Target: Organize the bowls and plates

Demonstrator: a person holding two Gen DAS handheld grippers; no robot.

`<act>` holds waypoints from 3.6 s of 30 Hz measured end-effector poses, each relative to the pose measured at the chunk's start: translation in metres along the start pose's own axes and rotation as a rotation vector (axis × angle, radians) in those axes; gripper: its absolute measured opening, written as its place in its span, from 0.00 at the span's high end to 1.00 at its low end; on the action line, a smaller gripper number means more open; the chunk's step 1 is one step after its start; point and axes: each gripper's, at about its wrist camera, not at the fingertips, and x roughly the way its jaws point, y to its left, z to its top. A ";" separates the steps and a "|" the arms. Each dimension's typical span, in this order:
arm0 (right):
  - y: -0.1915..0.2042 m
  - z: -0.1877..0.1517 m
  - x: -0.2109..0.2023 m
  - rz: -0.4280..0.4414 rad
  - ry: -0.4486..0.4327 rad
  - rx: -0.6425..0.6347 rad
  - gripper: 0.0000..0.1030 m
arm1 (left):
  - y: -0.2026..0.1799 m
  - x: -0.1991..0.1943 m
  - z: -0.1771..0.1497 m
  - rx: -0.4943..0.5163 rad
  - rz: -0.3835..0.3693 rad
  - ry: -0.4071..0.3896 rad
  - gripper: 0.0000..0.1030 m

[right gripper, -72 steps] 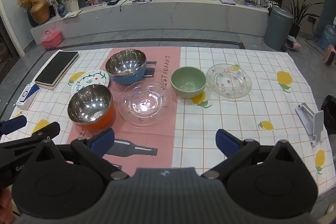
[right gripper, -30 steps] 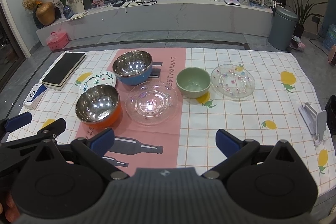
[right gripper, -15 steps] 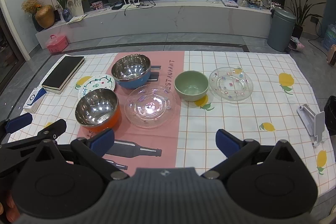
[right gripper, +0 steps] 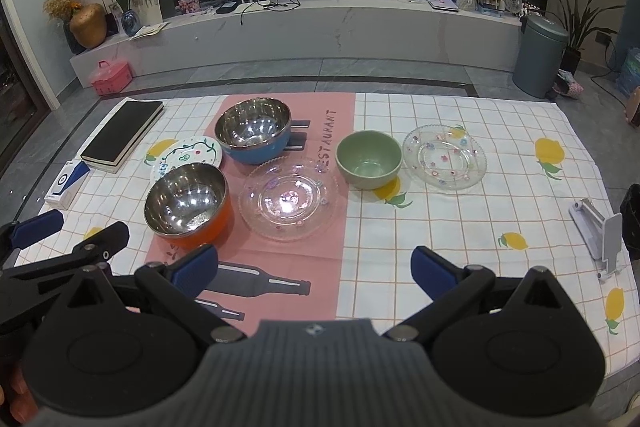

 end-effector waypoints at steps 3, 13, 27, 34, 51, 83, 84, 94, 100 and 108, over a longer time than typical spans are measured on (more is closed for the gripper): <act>0.000 0.000 0.000 -0.002 0.001 0.000 0.02 | -0.001 0.000 0.000 -0.001 -0.002 0.001 0.14; 0.002 0.001 0.003 0.000 0.002 -0.004 0.02 | -0.002 0.001 -0.001 -0.004 -0.002 0.005 0.14; 0.006 -0.002 0.002 0.004 -0.051 -0.020 0.02 | 0.009 0.006 -0.004 -0.052 -0.054 0.029 0.27; 0.000 -0.016 0.002 0.107 -0.305 -0.007 0.03 | 0.034 0.012 -0.017 -0.182 -0.121 0.003 0.38; 0.063 0.003 0.123 0.182 -0.112 -0.089 0.50 | 0.100 0.079 -0.019 -0.351 -0.126 -0.007 0.70; 0.090 0.022 0.213 0.186 0.102 0.031 0.92 | 0.113 0.159 -0.020 -0.403 -0.115 0.211 0.93; 0.090 0.020 0.208 0.190 0.101 0.027 0.92 | 0.113 0.154 -0.020 -0.404 -0.116 0.217 0.93; 0.076 -0.025 0.146 0.252 0.158 0.038 0.91 | 0.102 0.087 -0.041 -0.366 -0.094 0.258 0.94; 0.070 -0.053 0.128 0.259 0.187 0.044 0.91 | 0.096 0.073 -0.062 -0.350 -0.100 0.281 0.95; 0.069 -0.067 0.123 0.264 0.206 0.044 0.90 | 0.095 0.068 -0.074 -0.347 -0.085 0.293 0.95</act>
